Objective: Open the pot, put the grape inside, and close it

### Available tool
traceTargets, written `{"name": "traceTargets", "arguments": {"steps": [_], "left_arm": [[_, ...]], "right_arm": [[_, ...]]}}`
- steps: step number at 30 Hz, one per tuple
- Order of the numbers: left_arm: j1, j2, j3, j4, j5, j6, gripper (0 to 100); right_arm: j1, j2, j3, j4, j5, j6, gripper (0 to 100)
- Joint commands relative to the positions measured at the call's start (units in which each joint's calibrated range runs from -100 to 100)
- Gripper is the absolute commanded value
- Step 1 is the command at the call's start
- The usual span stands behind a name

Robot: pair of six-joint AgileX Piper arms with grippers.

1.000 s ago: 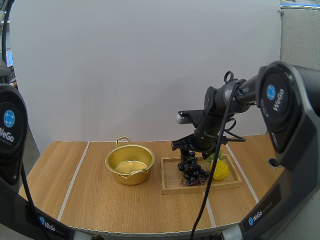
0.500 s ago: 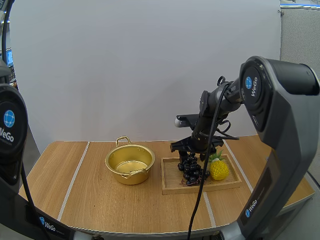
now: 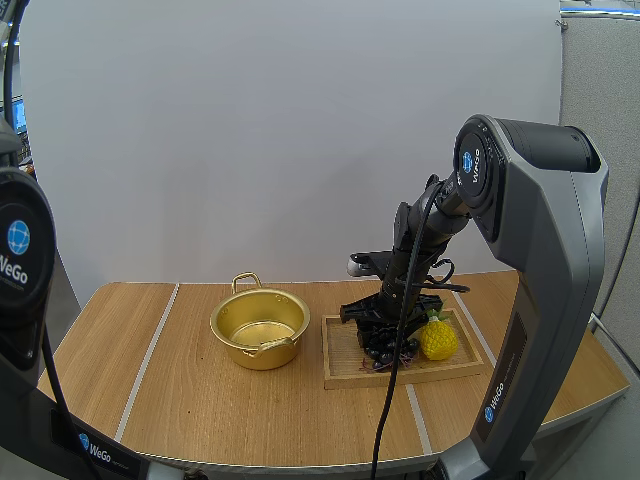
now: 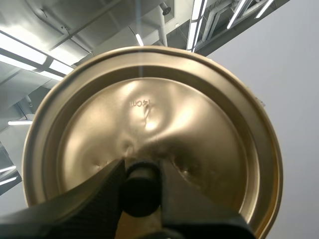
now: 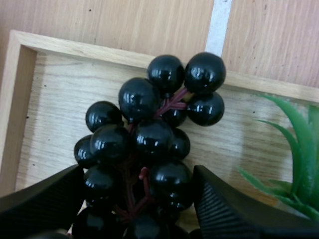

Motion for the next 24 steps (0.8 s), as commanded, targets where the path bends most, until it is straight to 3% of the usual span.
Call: {"name": "traceTargets", "arguments": {"steps": [1,20,21,22,24], "left_arm": [[-0.16,-0.1,-0.4,0.7,-2.4,-0.2,0],[-0.16,-0.1,-0.4,0.7,-2.4,-0.2,0],[-0.16,-0.1,-0.4,0.7,-2.4,-0.2,0],[-0.16,-0.1,-0.4,0.7,-2.4,-0.2,0],[-0.16,-0.1,-0.4,0.7,-2.4,-0.2,0]], "right_arm": [[-0.2,-0.1,-0.1,0.5,-0.4,-0.5,100],[-0.2,1.7,-0.1,0.5,-0.6,-0.5,100],[-0.2,1.7,-0.1,0.9,-0.2,-0.5,84],[-0.2,1.7,-0.1,1.4,0.5,-0.5,60],[0.0,1.7,-0.1,1.4,1.6,-0.5,0]]}}
